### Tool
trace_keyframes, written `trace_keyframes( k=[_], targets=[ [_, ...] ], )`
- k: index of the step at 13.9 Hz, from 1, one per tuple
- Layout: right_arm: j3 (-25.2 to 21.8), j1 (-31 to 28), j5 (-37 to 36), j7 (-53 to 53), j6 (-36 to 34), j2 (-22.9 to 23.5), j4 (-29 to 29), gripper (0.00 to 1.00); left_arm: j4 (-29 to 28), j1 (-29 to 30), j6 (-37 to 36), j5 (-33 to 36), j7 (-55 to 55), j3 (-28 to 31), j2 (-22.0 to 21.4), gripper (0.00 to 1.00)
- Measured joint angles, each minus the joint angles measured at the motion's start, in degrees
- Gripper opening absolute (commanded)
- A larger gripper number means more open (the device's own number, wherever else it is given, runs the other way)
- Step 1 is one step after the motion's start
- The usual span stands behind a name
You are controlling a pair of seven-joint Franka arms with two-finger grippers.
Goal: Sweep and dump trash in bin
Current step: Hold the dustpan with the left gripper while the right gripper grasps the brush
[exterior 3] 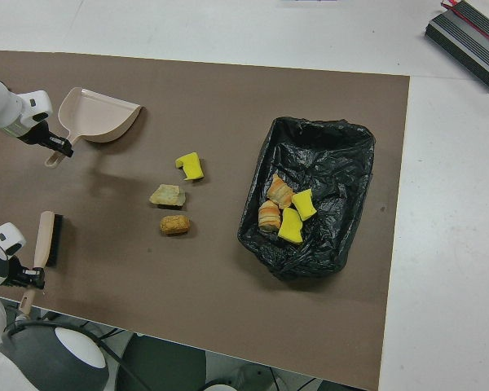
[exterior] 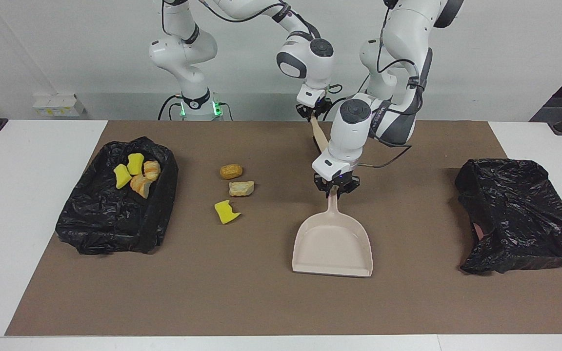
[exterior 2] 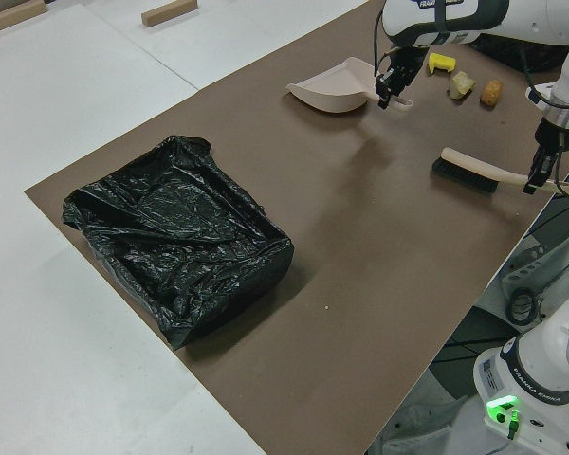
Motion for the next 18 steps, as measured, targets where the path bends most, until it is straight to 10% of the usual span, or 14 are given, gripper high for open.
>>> trace_keyframes(
  k=[5, 11, 18],
  targets=[
    [-2.50, -4.51, 0.29, -9.49, -11.27, -5.44, 1.29, 0.00, 0.12, 2.43, -6.30, 0.00, 33.83, 0.35, -3.20, 0.00],
    [-22.48, -5.61, 5.90, -29.96, -29.30, -20.09, 1.44, 0.00, -1.26, 2.90, -6.80, 0.01, 60.89, 0.15, -3.41, 0.00],
    [-28.32, -13.86, -9.49, -37.66, -22.85, -14.84, -1.63, 0.00, -9.39, 2.56, -3.91, 0.01, 64.80, -3.64, -8.16, 0.00]
  ],
)
